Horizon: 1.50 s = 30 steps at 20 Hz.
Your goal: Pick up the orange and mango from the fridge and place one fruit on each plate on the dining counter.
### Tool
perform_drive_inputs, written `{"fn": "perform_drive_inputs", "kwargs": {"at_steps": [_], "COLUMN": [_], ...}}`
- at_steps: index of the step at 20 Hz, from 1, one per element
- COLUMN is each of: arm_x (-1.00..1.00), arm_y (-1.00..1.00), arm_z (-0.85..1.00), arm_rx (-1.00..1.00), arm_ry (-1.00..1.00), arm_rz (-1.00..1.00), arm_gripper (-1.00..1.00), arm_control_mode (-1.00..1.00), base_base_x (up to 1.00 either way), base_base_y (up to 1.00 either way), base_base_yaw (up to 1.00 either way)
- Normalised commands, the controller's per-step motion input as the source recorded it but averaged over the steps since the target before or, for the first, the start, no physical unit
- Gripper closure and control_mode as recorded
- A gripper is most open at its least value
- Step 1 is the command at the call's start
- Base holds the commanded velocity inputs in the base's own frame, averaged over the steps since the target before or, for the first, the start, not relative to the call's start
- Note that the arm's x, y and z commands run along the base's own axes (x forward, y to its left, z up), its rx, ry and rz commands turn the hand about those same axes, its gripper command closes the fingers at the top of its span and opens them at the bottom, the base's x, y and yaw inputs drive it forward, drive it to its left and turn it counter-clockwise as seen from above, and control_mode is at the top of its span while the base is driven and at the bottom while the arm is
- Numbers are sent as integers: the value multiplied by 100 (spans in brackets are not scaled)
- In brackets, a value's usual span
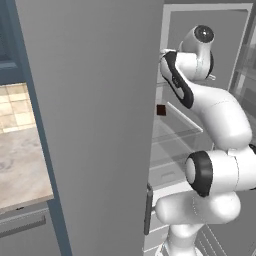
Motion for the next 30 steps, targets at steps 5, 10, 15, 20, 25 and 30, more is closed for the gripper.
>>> {"fn": "perform_drive_inputs", "kwargs": {"at_steps": [5, 10, 15, 20, 25, 30], "arm_x": [-99, -97, -99, -95, -98, -98], "arm_y": [1, 1, 7, 21, 21, 10], "arm_z": [20, 24, 18, 1, 0, -2], "arm_rx": [0, 0, 0, 0, 0, -4], "arm_ry": [-4, 0, 0, 0, 0, 0], "arm_rz": [0, 0, 0, 0, 0, 0], "arm_gripper": [100, 100, 100, 100, 100, 100], "arm_control_mode": [-100, -100, -100, -100, -100, -100], "base_base_x": [0, 0, 0, 0, 0, 0], "base_base_y": [0, 0, 0, 0, 0, 0], "base_base_yaw": [0, 0, 0, 0, 0, 0]}}
